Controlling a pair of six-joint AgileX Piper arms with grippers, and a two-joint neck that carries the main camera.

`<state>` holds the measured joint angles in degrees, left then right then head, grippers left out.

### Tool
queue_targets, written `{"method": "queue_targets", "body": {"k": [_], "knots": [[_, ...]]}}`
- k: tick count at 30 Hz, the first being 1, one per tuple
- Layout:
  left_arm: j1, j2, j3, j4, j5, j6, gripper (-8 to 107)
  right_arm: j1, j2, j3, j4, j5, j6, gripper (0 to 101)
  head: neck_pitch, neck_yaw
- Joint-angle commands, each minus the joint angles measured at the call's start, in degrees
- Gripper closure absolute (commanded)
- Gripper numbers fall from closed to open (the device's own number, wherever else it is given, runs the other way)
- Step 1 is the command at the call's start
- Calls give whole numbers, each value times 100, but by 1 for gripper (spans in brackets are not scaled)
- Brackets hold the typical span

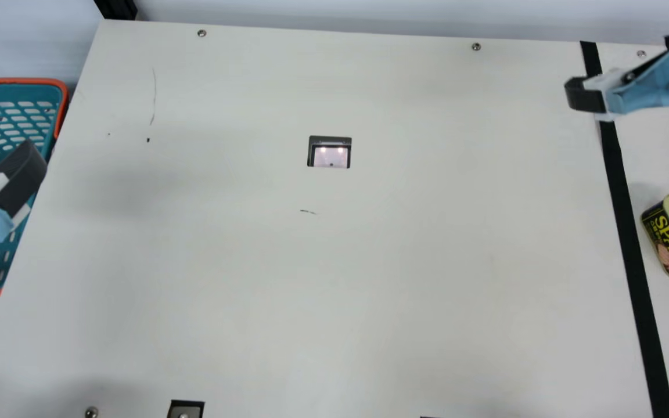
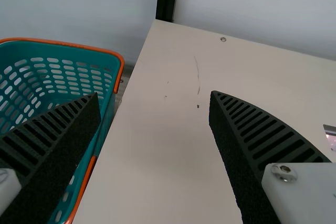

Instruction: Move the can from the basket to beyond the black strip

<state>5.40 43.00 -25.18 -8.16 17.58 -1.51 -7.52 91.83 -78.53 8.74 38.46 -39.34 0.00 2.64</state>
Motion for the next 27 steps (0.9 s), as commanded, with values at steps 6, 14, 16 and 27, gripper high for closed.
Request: {"method": "queue_targets", "body": {"k": [6, 14, 16, 27], "knots": [[0, 0, 0, 0, 0, 0, 9, 630, 291, -361, 60, -222, 96, 0, -6, 44], [0, 0, 0, 0, 0, 0, 9, 1135, 497, -499, 337, -838, 86, 0, -6, 44], [0, 0, 0, 0, 0, 0, 9, 1234, 481, -420, 472, -1020, 34, 0, -6, 44], [0, 0, 0, 0, 0, 0, 9, 1782, -437, 848, 1194, -1873, -511, 0, -6, 44]]}}
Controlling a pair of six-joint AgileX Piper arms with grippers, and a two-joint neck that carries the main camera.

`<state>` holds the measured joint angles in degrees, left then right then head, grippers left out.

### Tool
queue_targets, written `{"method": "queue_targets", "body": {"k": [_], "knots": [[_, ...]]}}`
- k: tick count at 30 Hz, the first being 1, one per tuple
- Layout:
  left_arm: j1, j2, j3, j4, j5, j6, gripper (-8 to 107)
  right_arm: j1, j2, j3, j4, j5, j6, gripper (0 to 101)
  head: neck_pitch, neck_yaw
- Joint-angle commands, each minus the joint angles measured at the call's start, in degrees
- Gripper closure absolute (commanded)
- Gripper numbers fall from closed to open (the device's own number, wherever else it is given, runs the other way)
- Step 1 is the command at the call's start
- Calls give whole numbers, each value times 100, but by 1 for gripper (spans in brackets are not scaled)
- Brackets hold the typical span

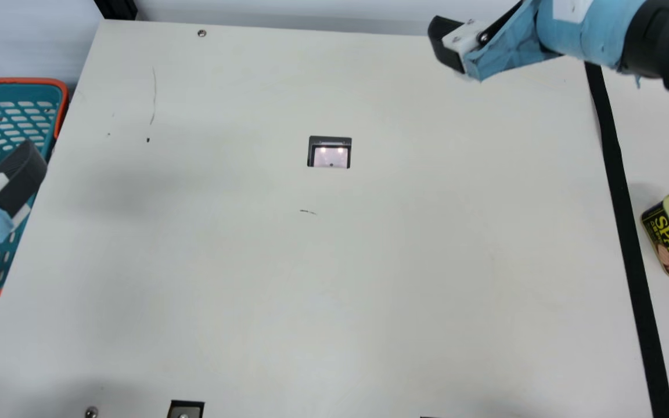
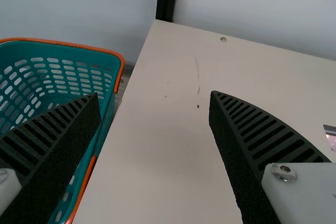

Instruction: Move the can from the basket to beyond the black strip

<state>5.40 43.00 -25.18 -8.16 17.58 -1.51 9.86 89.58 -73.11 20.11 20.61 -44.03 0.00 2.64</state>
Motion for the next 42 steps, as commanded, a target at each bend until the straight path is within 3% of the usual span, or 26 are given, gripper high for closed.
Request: {"method": "queue_targets", "body": {"k": [1, 7, 10, 11, 15, 28, 42], "knots": [[0, 0, 0, 0, 0, 0, 9, 92, -348, 463, 96, -141, -79, 0, -6, 44], [0, 0, 0, 0, 0, 0, 9, 289, -1266, 1418, 99, -400, -67, 0, -6, 44], [0, 0, 0, 0, 0, 0, 9, 280, -1761, 1921, -62, -352, 142, 0, -6, 44], [0, 0, 0, 0, 0, 0, 9, 288, -1383, 1500, 14, -433, 36, 0, -6, 44], [0, 0, 0, 0, 0, 0, 9, 288, -1759, 1898, -75, -350, 147, 0, -6, 44], [-24, -139, -7, -35, 28, -52, 9, 409, -1888, 1978, -260, -430, 392, 0, -6, 44], [-125, -1690, 216, -5, 391, -133, 9, 742, -3196, 2946, -688, -1066, 911, 0, -6, 44]]}}
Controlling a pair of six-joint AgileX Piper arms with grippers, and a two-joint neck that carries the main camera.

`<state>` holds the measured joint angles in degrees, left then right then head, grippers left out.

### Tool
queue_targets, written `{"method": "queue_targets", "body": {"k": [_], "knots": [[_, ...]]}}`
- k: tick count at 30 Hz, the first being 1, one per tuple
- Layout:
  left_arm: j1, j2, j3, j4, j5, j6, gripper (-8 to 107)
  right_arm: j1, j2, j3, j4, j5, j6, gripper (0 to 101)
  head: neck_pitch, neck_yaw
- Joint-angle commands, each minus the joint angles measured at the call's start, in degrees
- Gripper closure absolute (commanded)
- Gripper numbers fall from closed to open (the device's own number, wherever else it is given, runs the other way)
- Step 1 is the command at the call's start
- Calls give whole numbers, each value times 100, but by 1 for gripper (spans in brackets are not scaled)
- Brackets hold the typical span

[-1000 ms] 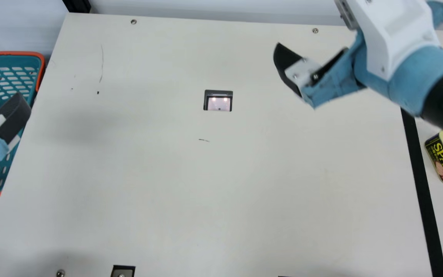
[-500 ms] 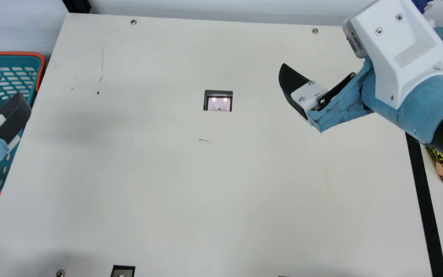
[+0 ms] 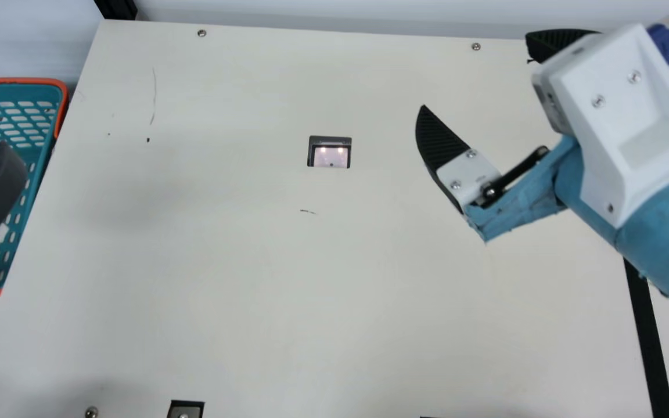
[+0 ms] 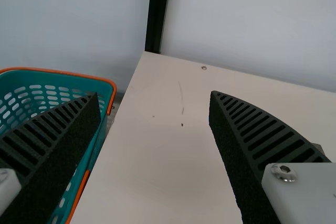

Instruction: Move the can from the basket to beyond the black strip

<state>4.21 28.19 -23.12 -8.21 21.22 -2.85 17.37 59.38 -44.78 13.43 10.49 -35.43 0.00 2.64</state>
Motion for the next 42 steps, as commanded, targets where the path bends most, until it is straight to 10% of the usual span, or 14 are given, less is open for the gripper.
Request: {"method": "queue_targets", "body": {"k": [1, 36, 42], "knots": [[-14, -314, 32, 10, 66, -18, 9, -21, -271, 186, -50, -96, 88, 0, -6, 44], [-221, -1201, 234, -34, 591, -46, 9, -1204, -4542, 2948, -1009, 247, 2027, 0, -6, 44], [-221, -1201, 234, -34, 591, -46, 9, -1209, -4552, 2955, -1037, 270, 2041, 0, -6, 44]]}}
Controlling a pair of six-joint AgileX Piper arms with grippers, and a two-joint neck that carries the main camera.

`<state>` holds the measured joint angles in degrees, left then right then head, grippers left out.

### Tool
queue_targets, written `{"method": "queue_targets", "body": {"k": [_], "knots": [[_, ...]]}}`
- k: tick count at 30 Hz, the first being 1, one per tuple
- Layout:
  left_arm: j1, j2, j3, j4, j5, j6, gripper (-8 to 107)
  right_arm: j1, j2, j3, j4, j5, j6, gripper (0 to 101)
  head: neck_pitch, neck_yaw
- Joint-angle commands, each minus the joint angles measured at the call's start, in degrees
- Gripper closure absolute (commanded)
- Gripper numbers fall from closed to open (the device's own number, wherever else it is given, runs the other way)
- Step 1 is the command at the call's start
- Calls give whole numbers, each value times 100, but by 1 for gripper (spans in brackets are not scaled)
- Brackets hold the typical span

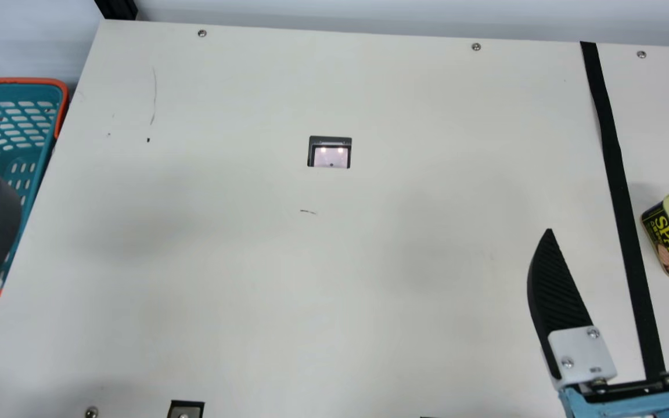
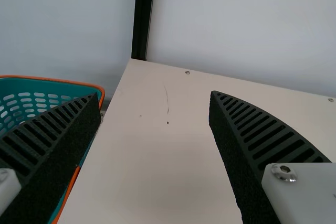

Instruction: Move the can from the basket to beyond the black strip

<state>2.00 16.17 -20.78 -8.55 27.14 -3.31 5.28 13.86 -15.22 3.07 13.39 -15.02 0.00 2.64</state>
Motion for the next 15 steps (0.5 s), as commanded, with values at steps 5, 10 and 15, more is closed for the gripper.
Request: {"method": "queue_targets", "body": {"k": [5, 10, 15], "knots": [[0, 0, 0, 0, 0, 0, 9, 0, 0, 0, 0, -4, 0, 0, -6, 44], [0, 0, 0, 0, 0, 0, 9, 0, 0, 0, 0, -4, 0, 0, -6, 44], [0, 0, 0, 0, 0, 0, 9, 0, 0, 0, 0, -4, 0, 0, -6, 44]]}}
